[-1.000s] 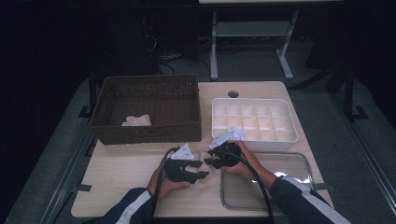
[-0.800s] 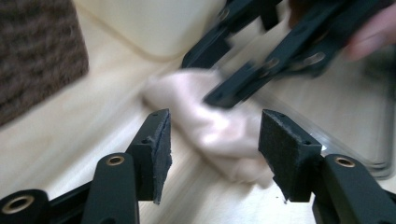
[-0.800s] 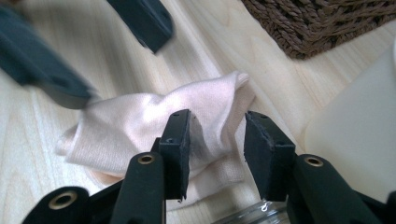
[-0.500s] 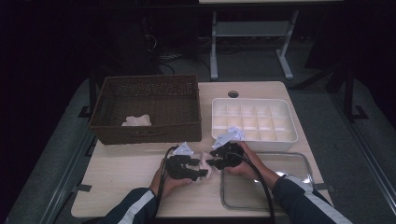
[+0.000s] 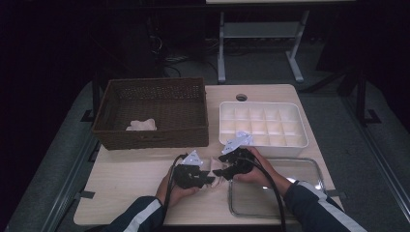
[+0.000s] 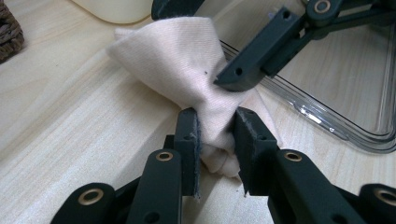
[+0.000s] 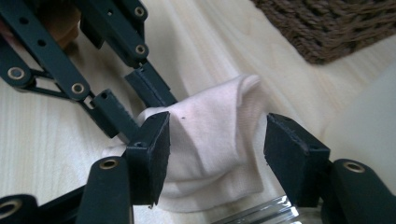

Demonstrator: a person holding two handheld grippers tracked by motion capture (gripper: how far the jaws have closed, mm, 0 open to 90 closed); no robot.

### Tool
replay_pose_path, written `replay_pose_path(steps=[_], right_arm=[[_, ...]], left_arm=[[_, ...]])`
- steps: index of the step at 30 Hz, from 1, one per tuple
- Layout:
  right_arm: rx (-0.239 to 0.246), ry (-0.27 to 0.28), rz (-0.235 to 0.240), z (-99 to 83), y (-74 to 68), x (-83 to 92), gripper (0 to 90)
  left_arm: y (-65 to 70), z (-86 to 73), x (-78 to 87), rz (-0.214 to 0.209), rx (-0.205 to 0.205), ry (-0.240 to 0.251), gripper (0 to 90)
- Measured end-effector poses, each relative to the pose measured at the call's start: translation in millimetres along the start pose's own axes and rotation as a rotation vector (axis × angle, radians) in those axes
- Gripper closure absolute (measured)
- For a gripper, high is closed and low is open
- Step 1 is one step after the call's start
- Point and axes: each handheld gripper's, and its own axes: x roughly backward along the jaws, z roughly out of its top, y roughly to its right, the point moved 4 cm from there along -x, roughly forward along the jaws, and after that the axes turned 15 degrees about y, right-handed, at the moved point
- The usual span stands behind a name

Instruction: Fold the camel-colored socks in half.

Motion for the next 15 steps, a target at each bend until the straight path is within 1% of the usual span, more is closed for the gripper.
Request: replay_pose_path(steps=[1,2,4,5,6,7,8,9,11,12,13,14,15], right_arm=[[0.001,-0.001,0.002,0.0,-0.3,0.0,39.6],[0.001,-0.001,0.002,0.0,-0.3,0.0,39.6],[-0.038,-0.013,0.018,-2.5,-0.1,-2.8,38.1],[-0.036,-0.016,0.018,-4.1,0.9,-4.7,37.9],[-0.053,-0.025,0.027,-5.6,1.0,-6.9,37.3],[-0.087,-0.029,0.041,-6.5,0.4,-8.8,37.1],[-0.094,-0.031,0.057,-7.6,2.4,-10.3,36.0],[-0.115,-0.035,0.069,-8.4,3.2,-11.9,35.2],[-0.13,-0.047,0.1,-10.4,4.2,-14.9,37.2],[-0.119,-0.053,0.117,-11.3,5.2,-16.2,37.2],[-0.137,-0.057,0.126,-11.4,4.3,-17.4,38.6],[-0.134,-0.055,0.14,-11.7,4.9,-18.1,42.1],[-0.147,-0.053,0.165,-11.5,3.9,-18.5,45.9]], left_arm=[[0.8,-0.7,0.1,0.001,0.01,0.005,70.7],[0.8,-0.7,0.1,0.001,0.01,0.005,70.7],[1.4,-2.6,1.2,-0.002,0.005,0.013,70.0],[2.1,-3.5,1.7,-0.004,-0.002,0.016,69.2],[2.6,-4.7,2.3,-0.009,-0.001,0.018,68.3],[2.9,-5.5,3.6,-0.008,-0.004,0.019,67.7],[3.4,-6.6,4.7,-0.009,-0.011,0.022,67.5],[4.4,-7.9,5.6,-0.009,-0.02,0.028,67.4],[4.8,-9.8,7.1,-0.018,-0.023,0.029,66.5],[5.2,-10.2,7.6,-0.02,-0.031,0.027,66.3],[5.3,-10.2,7.7,-0.019,-0.04,0.028,65.7],[5.0,-10.3,7.7,-0.019,-0.043,0.029,65.2],[4.5,-10.5,7.8,-0.021,-0.04,0.03,64.9]])
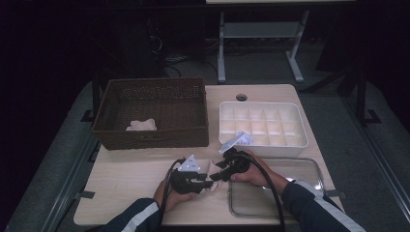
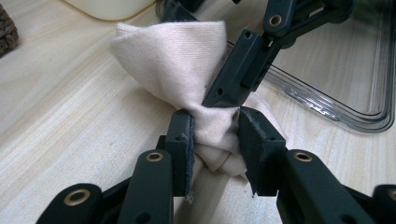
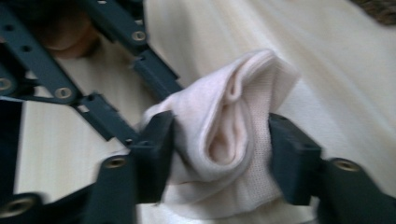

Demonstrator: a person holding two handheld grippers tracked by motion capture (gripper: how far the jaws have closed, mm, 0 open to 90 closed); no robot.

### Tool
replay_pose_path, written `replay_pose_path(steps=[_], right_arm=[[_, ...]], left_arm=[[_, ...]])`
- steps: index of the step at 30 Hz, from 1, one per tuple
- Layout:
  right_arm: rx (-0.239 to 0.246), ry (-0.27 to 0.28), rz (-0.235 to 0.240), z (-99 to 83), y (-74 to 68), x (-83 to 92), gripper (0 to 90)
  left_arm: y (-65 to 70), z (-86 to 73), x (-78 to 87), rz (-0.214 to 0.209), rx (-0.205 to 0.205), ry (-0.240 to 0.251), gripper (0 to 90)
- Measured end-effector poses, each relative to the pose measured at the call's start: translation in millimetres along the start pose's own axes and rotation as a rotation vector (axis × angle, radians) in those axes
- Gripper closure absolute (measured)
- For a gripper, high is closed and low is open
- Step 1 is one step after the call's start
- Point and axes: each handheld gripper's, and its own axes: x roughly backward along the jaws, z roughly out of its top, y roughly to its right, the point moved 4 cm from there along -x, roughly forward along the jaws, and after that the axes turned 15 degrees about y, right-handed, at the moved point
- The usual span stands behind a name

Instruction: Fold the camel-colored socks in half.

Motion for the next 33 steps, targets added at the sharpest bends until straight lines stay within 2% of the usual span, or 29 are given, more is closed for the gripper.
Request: replay_pose_path(steps=[2,3,4,5,7,9,11,13,15,18,19,22,27,30,31,32,33], right_arm=[[-0.009,-0.009,0.015,0.5,-0.3,-0.3,52.8],[-0.009,-0.009,0.015,0.5,-0.3,-0.3,52.8],[0.011,-0.008,0.036,1.1,-2.8,-0.2,61.3],[0.016,-0.009,0.034,1.5,-4.5,0.3,63.7],[0.035,-0.002,0.036,1.8,-6.0,0.9,65.5],[0.053,-0.005,0.018,2.4,-8.5,2.7,66.5],[0.094,-0.007,-0.01,3.4,-11.1,5.3,66.9],[0.128,-0.005,-0.025,3.7,-13.5,7.5,67.0],[0.154,-0.004,-0.038,4.4,-16.1,10.0,67.0],[0.194,0.0,-0.052,6.6,-19.4,13.6,67.0],[0.188,0.001,-0.057,7.0,-21.0,14.9,67.1],[0.207,-0.002,-0.068,8.0,-23.4,16.4,67.2],[0.231,0.0,-0.074,9.0,-26.2,14.6,67.4],[0.246,-0.001,-0.075,9.8,-28.6,15.6,67.4],[0.229,0.004,-0.076,10.1,-30.7,16.3,67.4],[0.226,0.004,-0.074,10.4,-31.4,17.5,67.4],[0.239,0.005,-0.073,10.7,-31.5,18.2,67.4]], left_arm=[[-1.0,-0.3,0.3,-0.004,0.002,0.003,63.8],[-1.0,-0.3,0.3,-0.004,0.002,0.003,62.5],[-1.3,-0.1,0.7,-0.003,-0.004,0.001,60.0],[-2.3,0.3,1.8,0.009,-0.021,0.0,55.8],[-4.8,0.9,3.4,0.029,-0.014,-0.002,43.6],[-6.6,3.1,9.7,0.031,-0.017,0.003,37.6],[-7.6,4.0,17.4,0.026,-0.022,0.003,32.3],[-9.1,1.5,27.0,0.018,-0.059,-0.036,25.9],[-12.4,-2.1,39.3,0.05,-0.125,-0.041,24.5],[-21.4,-5.3,56.2,0.052,-0.108,-0.026,20.6],[-25.0,-7.4,61.1,0.055,-0.099,-0.03,19.8],[-36.2,-13.6,71.6,0.076,-0.127,-0.037,20.4],[-54.0,-23.7,74.2,0.11,-0.11,-0.066,20.1],[-58.9,-26.5,70.9,0.128,-0.095,-0.072,19.7],[-60.3,-28.1,69.2,0.14,-0.1,-0.063,19.4],[-60.6,-28.5,68.0,0.151,-0.089,-0.045,17.1],[-61.0,-28.8,67.1,0.157,-0.088,-0.033,17.1]])
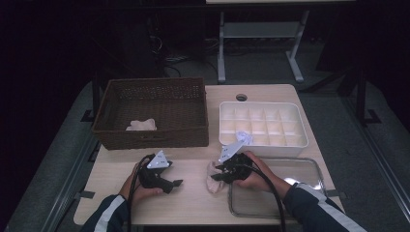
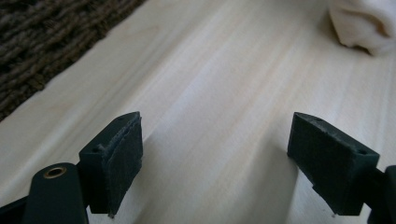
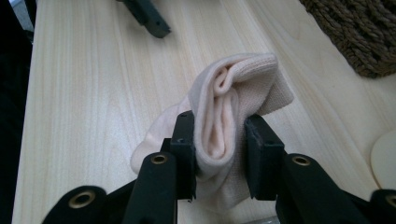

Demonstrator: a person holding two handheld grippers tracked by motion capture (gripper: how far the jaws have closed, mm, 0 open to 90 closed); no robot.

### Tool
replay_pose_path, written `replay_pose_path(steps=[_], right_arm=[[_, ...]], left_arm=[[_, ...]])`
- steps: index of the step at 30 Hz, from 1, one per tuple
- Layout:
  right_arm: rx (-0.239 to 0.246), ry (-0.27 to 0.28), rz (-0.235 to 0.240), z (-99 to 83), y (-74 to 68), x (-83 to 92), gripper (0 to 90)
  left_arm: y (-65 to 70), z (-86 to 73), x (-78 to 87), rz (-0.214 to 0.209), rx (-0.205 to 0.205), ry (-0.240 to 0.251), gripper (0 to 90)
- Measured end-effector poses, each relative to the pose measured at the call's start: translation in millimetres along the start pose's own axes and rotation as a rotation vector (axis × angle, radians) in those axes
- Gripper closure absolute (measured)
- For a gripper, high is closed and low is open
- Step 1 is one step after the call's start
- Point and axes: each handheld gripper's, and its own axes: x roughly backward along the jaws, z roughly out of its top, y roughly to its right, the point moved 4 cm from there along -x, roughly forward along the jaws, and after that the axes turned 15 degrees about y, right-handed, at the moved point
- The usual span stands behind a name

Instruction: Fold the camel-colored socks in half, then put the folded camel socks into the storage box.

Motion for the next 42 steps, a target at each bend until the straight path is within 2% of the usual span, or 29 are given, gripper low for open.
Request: replay_pose_path(steps=[2,3,7,10,11,18,23,24,26,28,29,33,35,37,39,42], right_arm=[[0.0,0.0,0.005,0.8,-2.2,1.4,67.5],[0.031,-0.002,0.006,0.3,-0.7,1.1,67.5],[0.04,0.0,0.001,2.9,-2.4,5.3,67.5],[0.035,0.036,-0.013,8.0,0.0,13.4,67.5],[0.015,0.039,-0.021,9.6,-0.7,16.0,67.5],[0.006,0.081,-0.057,15.4,4.8,31.9,67.5],[0.017,0.094,-0.095,19.7,7.9,48.4,67.6],[0.029,0.108,-0.13,24.5,13.9,60.9,67.6],[0.012,0.118,-0.157,29.3,18.6,69.7,67.6],[0.03,0.123,-0.198,33.5,26.2,79.8,67.6],[0.021,0.13,-0.213,35.2,30.4,85.9,67.6],[0.022,0.137,-0.275,35.8,45.5,105.3,67.6],[0.001,0.149,-0.312,34.9,54.9,119.2,67.6],[0.0,0.155,-0.324,34.5,58.3,123.2,67.6],[-0.007,0.135,-0.386,30.4,70.9,137.1,67.6],[-0.011,0.111,-0.42,24.7,81.1,142.8,67.6]], left_arm=[[-0.5,-0.2,-0.8,0.007,0.0,0.005,16.4],[-0.6,-0.2,-1.2,0.011,0.005,0.006,15.9],[-2.3,0.1,-1.7,0.032,0.016,0.003,15.1],[-2.6,0.1,-1.9,0.032,0.015,0.003,15.1],[-2.5,0.2,-1.8,0.033,0.015,0.002,15.1],[-3.0,0.7,-2.5,0.033,0.014,0.001,15.1],[-3.1,1.1,-3.0,0.033,0.018,-0.002,15.2],[-3.0,1.1,-3.0,0.035,0.017,-0.002,15.2],[-3.0,1.1,-3.0,0.035,0.017,-0.001,15.2],[-3.0,1.0,-3.1,0.036,0.018,0.0,15.2],[-3.0,1.0,-3.2,0.037,0.018,0.001,15.2],[-3.0,1.1,-2.8,0.035,0.018,-0.003,15.2],[-3.0,1.1,-3.0,0.035,0.019,-0.002,15.2],[-3.3,1.1,-3.0,0.035,0.015,-0.002,15.2],[-3.4,1.2,-3.1,0.036,0.014,-0.002,15.2],[-3.3,1.2,-3.5,0.037,0.015,0.001,15.2]])
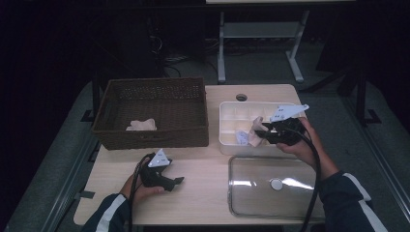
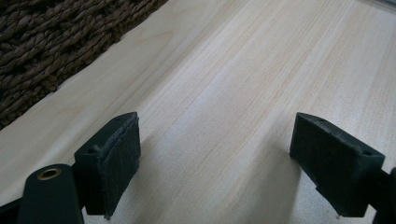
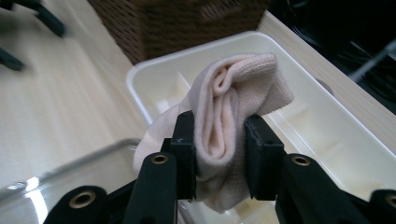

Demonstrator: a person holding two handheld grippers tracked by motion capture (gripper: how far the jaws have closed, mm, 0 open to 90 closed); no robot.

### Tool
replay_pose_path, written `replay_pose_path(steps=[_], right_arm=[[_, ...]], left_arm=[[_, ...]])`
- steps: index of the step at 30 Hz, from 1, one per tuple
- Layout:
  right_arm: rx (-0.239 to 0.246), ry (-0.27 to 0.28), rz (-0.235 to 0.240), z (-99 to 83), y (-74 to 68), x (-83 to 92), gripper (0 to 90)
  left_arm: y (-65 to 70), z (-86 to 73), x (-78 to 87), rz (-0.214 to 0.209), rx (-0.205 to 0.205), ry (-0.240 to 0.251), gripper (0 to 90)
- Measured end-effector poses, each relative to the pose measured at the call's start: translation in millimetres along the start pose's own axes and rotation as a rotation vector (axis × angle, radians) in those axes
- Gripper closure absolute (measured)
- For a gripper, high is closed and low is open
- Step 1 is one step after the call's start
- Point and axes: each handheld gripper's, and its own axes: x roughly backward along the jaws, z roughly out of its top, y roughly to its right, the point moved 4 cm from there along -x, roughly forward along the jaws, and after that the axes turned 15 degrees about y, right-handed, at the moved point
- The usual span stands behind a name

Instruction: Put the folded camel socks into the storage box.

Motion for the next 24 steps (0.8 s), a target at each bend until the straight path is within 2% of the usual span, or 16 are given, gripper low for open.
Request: replay_pose_path(steps=[3,5,9,11,16,18,21,24], right_arm=[[-0.012,-0.028,-0.037,-10.0,14.4,-1.1,67.6],[-0.029,-0.047,-0.051,-15.3,19.8,-1.7,67.6],[-0.029,-0.08,-0.071,-22.9,27.5,-3.3,67.6],[-0.015,-0.106,-0.084,-26.5,27.2,-7.0,67.5],[0.004,-0.146,-0.084,-32.0,24.7,-17.4,67.5],[0.029,-0.169,-0.104,-34.3,24.5,-21.7,67.4],[0.033,-0.2,-0.098,-40.3,24.7,-31.1,67.3],[0.025,-0.23,-0.055,-47.5,22.2,-39.8,67.0]], left_arm=[[-0.3,0.0,0.2,0.0,-0.004,-0.003,15.2],[-0.6,0.0,0.0,0.001,-0.006,-0.004,15.2],[0.1,0.0,-0.5,0.001,0.003,0.002,15.2],[0.3,0.0,-0.5,0.001,0.005,0.002,15.2],[0.0,0.0,-0.2,0.0,0.001,-0.003,15.2],[0.0,0.0,-0.3,0.0,0.001,-0.002,15.2],[-0.2,0.1,-0.5,0.0,-0.001,-0.002,15.2],[-0.2,0.2,-0.6,0.0,-0.001,-0.002,15.2]])
